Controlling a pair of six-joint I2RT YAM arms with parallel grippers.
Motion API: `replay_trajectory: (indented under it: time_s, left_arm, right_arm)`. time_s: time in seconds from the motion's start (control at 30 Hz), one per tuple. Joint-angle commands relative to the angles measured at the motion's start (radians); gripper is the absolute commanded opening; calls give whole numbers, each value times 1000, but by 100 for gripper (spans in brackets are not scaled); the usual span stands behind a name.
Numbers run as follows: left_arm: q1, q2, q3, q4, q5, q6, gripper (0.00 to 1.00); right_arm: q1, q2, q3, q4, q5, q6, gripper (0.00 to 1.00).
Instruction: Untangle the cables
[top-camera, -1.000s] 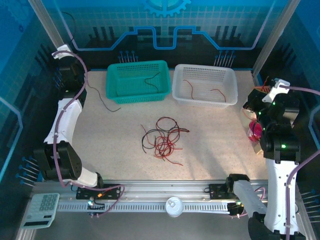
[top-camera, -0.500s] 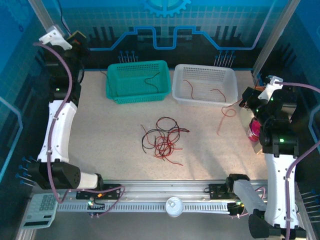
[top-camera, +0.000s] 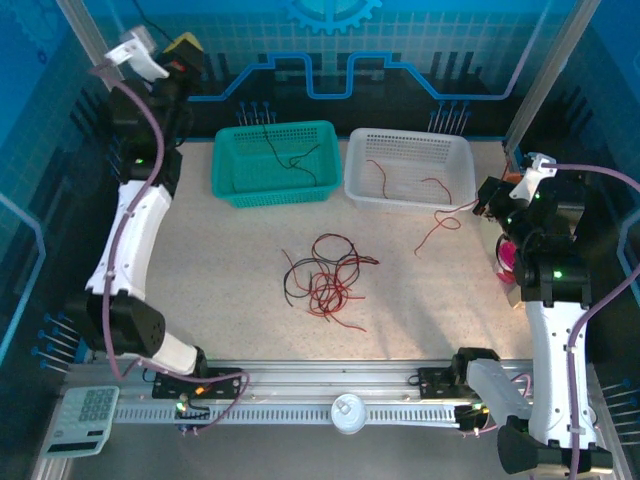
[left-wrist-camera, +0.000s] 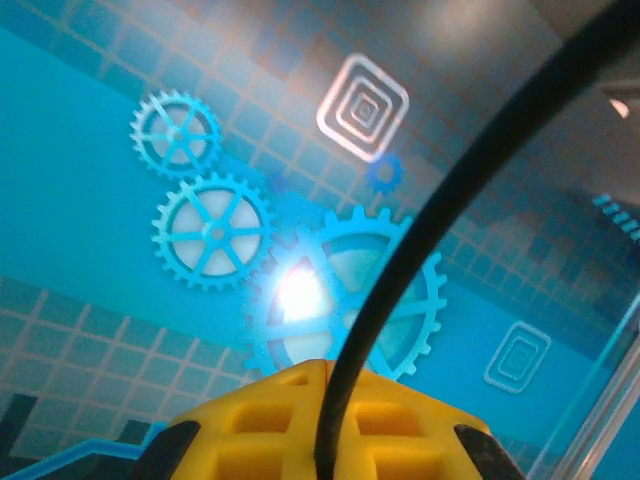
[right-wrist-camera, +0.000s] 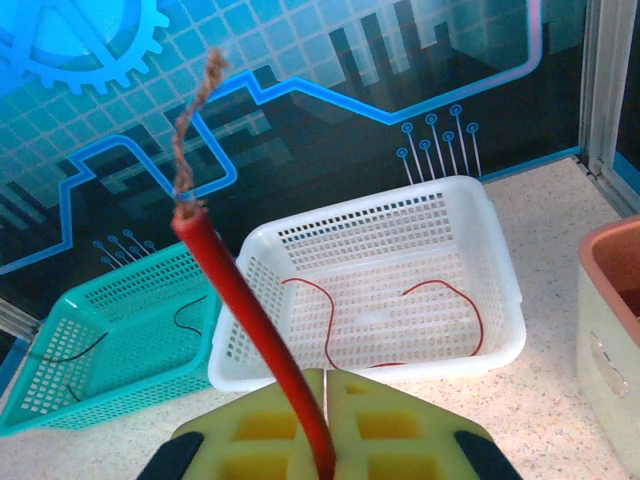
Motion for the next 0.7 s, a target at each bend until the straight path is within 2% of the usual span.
replay_trajectory:
  time_s: [0.0, 0.27, 0.5, 0.67]
  left_arm:
    - [-33, 74, -12, 159, 38, 100, 0]
    - [-68, 244, -52, 55, 30, 243, 0]
    - [-135, 318, -9, -293, -57, 602, 0]
    - [-165, 365, 8, -459, -170, 767, 0]
  right_arm:
    - [-13, -3, -2, 24, -27, 9, 0]
    - [-13, -10, 6, 12, -37, 0, 0]
    - [-12, -13, 0, 14, -51, -3, 0]
    - [-13, -13, -4, 20, -64, 2, 0]
